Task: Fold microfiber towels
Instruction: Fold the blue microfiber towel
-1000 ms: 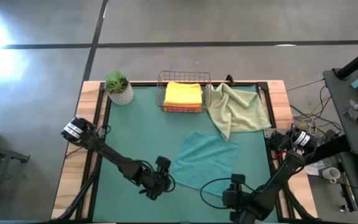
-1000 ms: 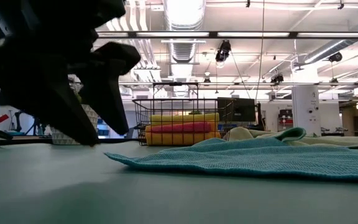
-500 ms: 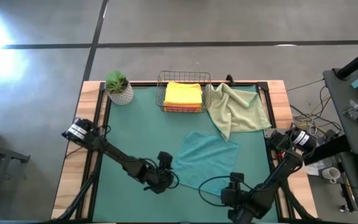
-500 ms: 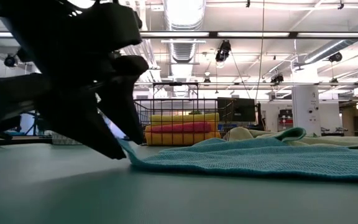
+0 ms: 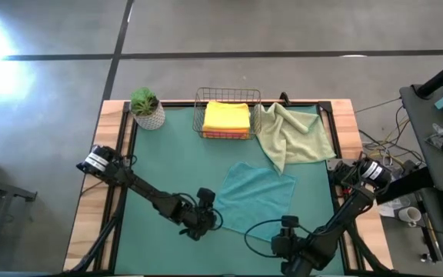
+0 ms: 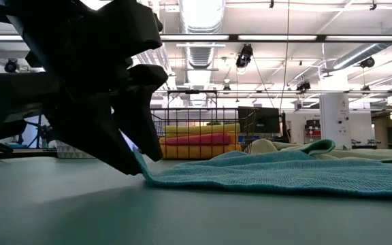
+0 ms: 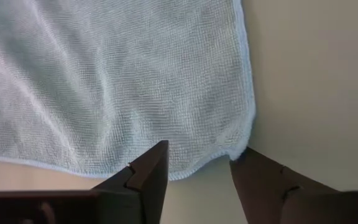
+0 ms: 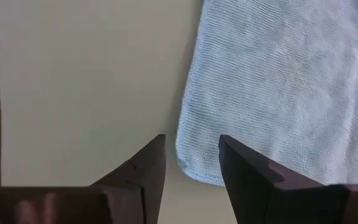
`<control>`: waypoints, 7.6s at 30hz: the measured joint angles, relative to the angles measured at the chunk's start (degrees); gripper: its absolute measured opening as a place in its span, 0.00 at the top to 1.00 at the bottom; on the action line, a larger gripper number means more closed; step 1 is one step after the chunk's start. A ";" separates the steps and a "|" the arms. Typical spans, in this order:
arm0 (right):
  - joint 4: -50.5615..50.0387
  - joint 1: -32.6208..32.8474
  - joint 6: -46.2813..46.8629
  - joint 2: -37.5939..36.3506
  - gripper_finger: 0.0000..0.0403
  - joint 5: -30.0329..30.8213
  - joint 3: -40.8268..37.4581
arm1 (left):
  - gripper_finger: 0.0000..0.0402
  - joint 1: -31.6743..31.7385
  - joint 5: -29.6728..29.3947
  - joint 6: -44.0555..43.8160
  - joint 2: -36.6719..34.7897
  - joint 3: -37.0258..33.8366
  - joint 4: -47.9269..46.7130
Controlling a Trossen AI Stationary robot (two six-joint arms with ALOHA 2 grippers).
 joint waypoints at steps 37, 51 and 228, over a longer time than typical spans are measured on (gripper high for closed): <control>9.80 -1.97 -4.54 0.09 0.65 -7.92 -8.55 | 1.00 1.15 1.68 -0.04 -0.07 -0.32 1.00; 11.14 -3.91 -3.35 0.20 0.84 -7.49 -9.23 | 1.00 1.29 1.75 -0.17 -0.07 -0.32 1.00; -3.58 -2.61 47.96 -14.59 0.98 7.63 -9.88 | 1.00 9.81 18.91 -6.82 3.75 15.05 9.85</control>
